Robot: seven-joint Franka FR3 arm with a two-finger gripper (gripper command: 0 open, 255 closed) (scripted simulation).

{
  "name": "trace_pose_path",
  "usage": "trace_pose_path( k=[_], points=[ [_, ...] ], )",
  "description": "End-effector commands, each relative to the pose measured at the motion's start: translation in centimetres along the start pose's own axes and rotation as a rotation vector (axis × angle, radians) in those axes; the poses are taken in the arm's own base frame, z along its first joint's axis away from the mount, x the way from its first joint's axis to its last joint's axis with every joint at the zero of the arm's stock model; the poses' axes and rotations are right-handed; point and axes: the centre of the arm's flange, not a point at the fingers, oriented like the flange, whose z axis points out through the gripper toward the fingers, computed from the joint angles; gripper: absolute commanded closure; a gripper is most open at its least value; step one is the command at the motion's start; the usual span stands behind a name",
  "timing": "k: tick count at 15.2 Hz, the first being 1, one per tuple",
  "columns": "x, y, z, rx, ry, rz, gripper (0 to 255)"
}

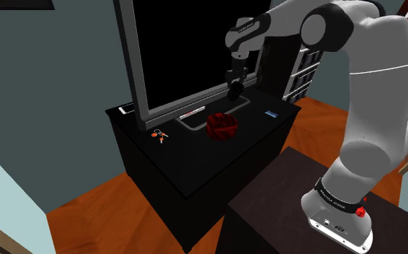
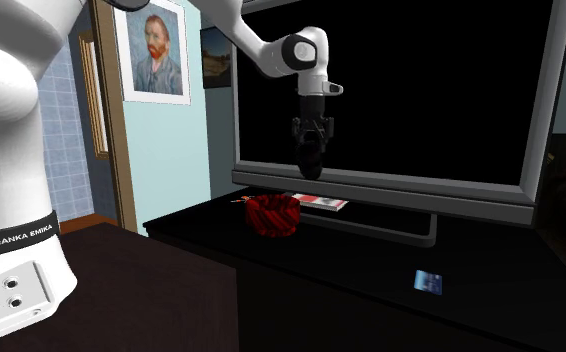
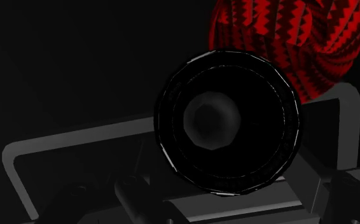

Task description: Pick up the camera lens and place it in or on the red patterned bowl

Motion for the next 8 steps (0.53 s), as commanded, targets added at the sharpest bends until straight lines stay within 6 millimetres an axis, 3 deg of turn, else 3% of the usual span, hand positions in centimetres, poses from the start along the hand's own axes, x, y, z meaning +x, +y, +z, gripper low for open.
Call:
trace_pose_path(
  k=[1,8],
  points=[
    [-0.9,-2.2,-0.6,0.000,0.000,0.001,255],
    [-4.2,-11.0,-2.6,0.000,0.000,0.001,255]
  ],
)
